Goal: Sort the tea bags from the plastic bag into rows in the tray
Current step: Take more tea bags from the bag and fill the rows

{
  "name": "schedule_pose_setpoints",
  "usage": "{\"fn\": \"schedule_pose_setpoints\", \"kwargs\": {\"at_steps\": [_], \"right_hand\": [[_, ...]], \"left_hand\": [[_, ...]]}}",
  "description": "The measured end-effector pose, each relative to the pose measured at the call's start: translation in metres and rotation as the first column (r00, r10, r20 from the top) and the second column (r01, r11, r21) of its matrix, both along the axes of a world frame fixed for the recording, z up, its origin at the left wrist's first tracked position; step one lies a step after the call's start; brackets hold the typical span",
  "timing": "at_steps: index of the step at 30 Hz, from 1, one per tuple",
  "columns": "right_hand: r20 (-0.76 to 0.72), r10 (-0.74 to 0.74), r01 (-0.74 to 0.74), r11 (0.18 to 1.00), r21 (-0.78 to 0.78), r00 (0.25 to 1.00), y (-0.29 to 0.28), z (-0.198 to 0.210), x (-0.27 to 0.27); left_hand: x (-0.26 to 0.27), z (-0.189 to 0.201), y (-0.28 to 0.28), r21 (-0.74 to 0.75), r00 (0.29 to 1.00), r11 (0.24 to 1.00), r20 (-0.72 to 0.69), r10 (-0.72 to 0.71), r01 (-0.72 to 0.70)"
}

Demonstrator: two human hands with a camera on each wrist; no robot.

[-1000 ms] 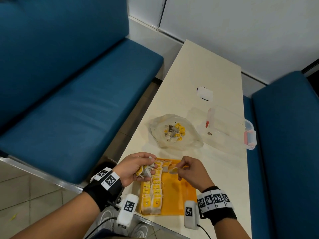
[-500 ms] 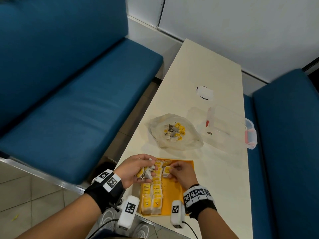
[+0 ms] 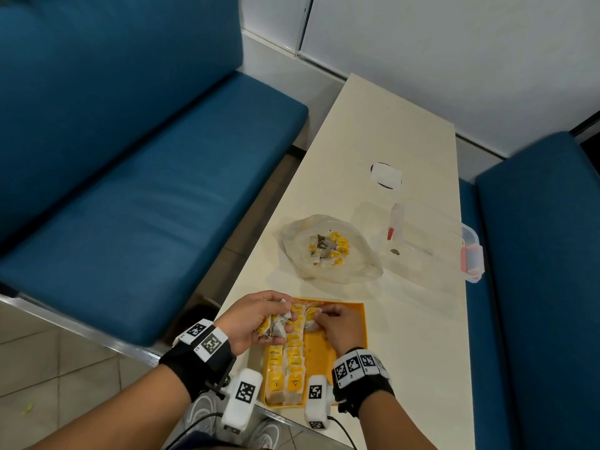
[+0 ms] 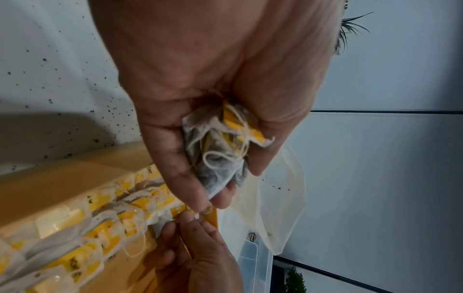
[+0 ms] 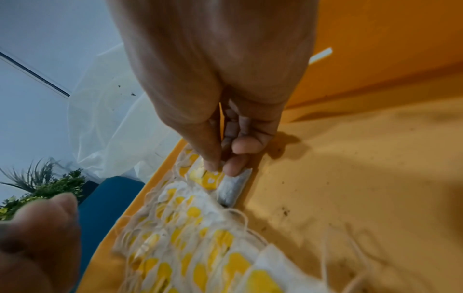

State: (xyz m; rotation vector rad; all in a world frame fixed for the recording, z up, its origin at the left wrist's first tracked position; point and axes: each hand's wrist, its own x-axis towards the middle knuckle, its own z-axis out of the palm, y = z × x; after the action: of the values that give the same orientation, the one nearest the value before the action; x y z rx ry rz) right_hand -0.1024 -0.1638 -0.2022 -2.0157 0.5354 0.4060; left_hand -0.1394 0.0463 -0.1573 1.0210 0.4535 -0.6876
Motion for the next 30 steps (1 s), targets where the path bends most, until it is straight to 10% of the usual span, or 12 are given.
{"fn": "schedule_pose_setpoints", "kwargs": {"at_steps": [10,15,30], "right_hand": [[-0.032,-0.151,0.153,0.982,0.107,0.988,0.004,0.016,-0.003],[0.26,0.22,-0.21,0.975,-0.065,0.94,0.011,0.057,-0.014],[0.105,0.571,-0.576,0.817,0.025,0.814,0.028,0.082,-0.01]], "left_hand": [[0.0,0.005,0.002,-0.1,0.995,0.993,-0.087,0.05,-0.059],[0.001,0.007,0.0,-0.117,0.996,0.993,-0.091,0.02,-0.031],[-0.003,0.013,-0.005,-0.098,0.991,0.986,0.001,-0.136,0.136]]}}
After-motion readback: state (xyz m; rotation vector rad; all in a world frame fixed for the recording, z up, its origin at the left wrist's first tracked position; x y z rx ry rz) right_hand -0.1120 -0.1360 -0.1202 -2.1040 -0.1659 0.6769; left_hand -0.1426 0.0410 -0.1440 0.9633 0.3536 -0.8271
